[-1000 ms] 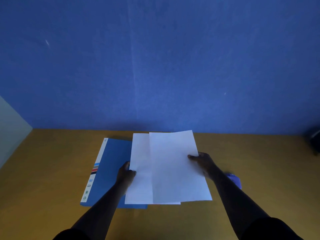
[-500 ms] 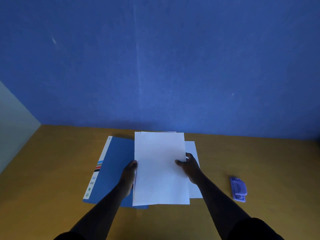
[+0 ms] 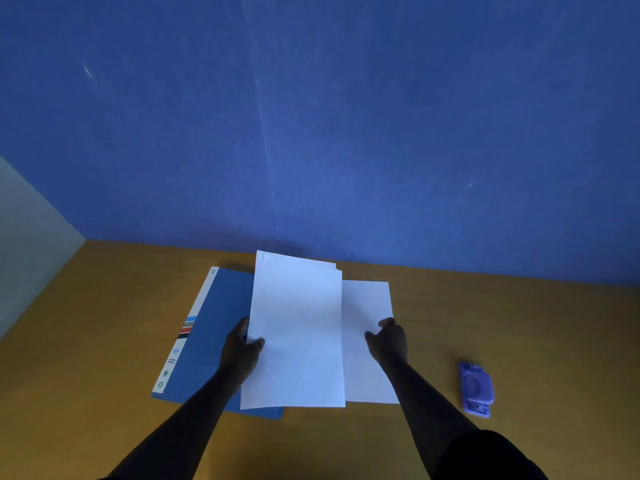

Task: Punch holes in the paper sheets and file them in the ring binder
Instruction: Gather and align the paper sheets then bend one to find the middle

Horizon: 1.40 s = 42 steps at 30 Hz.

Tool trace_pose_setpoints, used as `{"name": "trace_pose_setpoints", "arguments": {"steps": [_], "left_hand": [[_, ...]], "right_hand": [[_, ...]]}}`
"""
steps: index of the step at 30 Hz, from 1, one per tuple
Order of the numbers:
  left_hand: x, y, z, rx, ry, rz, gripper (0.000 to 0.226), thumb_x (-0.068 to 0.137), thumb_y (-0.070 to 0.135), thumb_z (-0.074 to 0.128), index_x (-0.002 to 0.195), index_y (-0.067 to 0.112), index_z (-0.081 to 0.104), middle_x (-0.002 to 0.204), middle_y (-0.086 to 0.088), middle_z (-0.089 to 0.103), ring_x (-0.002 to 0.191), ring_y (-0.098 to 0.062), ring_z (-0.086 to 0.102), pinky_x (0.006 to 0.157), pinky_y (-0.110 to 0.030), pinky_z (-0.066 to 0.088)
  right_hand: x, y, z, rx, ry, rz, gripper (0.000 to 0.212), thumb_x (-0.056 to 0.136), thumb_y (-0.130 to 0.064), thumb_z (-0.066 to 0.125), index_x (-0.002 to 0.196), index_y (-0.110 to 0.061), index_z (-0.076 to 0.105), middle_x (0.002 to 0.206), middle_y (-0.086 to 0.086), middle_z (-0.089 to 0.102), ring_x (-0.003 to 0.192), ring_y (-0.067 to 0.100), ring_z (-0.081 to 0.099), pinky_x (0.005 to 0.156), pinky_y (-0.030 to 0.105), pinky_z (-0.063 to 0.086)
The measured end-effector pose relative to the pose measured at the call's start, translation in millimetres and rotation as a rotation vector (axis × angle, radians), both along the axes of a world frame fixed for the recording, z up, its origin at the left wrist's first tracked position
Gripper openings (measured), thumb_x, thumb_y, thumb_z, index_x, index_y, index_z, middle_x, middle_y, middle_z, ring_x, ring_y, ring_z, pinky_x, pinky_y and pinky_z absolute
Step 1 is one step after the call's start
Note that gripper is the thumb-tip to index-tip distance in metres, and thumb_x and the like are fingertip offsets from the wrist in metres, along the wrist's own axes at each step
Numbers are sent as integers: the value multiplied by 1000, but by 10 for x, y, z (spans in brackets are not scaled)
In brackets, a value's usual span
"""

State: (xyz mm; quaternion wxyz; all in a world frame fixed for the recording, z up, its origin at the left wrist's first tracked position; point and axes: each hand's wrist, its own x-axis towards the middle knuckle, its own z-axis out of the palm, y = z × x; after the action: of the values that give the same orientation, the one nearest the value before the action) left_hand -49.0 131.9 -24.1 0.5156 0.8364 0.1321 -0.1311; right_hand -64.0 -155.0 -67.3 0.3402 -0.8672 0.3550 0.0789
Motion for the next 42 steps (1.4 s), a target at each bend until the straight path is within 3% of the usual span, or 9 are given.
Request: {"name": "trace_pose_setpoints", "arguments": {"steps": [6, 14, 17, 21, 24, 31, 34, 37, 42], "left_hand": [[12, 35, 26, 53, -43, 40, 30, 90, 5, 60, 117, 16, 55, 109, -3, 64, 102, -23, 60, 85, -36, 52], [-20, 65, -23, 85, -35, 57, 27, 89, 4, 60, 108, 22, 53, 106, 0, 62, 99, -21, 59, 84, -34, 50], [-31, 90, -23, 103, -15, 63, 28, 90, 5, 59, 114, 17, 54, 108, 0, 61, 98, -20, 56, 83, -33, 49], [-33, 146, -21, 128, 8, 48, 32, 90, 6, 58, 120, 14, 53, 112, -3, 60, 101, -23, 56, 84, -36, 50], [-33, 186, -14, 127, 17, 48, 34, 90, 5, 57, 123, 12, 54, 116, -7, 62, 105, -26, 57, 83, -36, 49], [-9, 254, 51, 117, 21, 39, 35, 90, 7, 57, 124, 15, 55, 122, -9, 63, 110, -29, 59, 84, -37, 52], [7, 218, 89, 93, 27, 26, 38, 89, 7, 55, 127, 16, 54, 123, -8, 63, 110, -28, 59, 80, -33, 49], [25, 190, 112, 14, 42, 10, 43, 87, 3, 54, 127, 16, 56, 118, -5, 64, 97, -23, 59, 75, -29, 48], [60, 46, 143, -97, 88, -1, 42, 87, 2, 56, 127, 15, 56, 109, -3, 61, 94, -21, 57, 76, -28, 45]], "right_hand": [[-92, -18, -183, -274, 280, 14, 78, 75, -48, 77, 131, -9, 38, 135, 13, 42, 124, 34, 43, 88, 47, 50], [-127, -167, -132, -132, 260, -94, 82, 72, -32, 85, 133, -6, 37, 134, 16, 44, 121, 35, 50, 88, 48, 51], [-189, -307, -142, 7, 148, -142, 64, 73, -19, 82, 125, -6, 48, 124, 14, 59, 108, 34, 62, 79, 40, 55], [-281, -435, -48, 36, -47, -73, 27, 85, -13, 59, 112, -9, 64, 110, 11, 70, 97, 31, 64, 73, 26, 45], [-315, -502, 83, 46, -130, -53, 28, 90, -13, 54, 117, -9, 62, 115, 13, 68, 104, 33, 62, 76, 24, 38], [-343, -634, 462, 63, -263, -95, 24, 88, -11, 55, 111, -10, 63, 107, 11, 70, 96, 32, 63, 78, 30, 45], [-303, -579, 609, 208, -323, -171, 18, 86, -14, 57, 102, -16, 66, 97, 7, 71, 82, 27, 64, 71, 33, 50], [-258, -387, 692, 334, -356, -176, 15, 87, -8, 59, 98, -9, 70, 86, 8, 68, 69, 22, 57, 57, 26, 43], [-249, -179, 568, 502, -224, -127, 10, 85, -9, 67, 93, -8, 74, 92, 14, 74, 74, 25, 64, 65, 34, 50]]}}
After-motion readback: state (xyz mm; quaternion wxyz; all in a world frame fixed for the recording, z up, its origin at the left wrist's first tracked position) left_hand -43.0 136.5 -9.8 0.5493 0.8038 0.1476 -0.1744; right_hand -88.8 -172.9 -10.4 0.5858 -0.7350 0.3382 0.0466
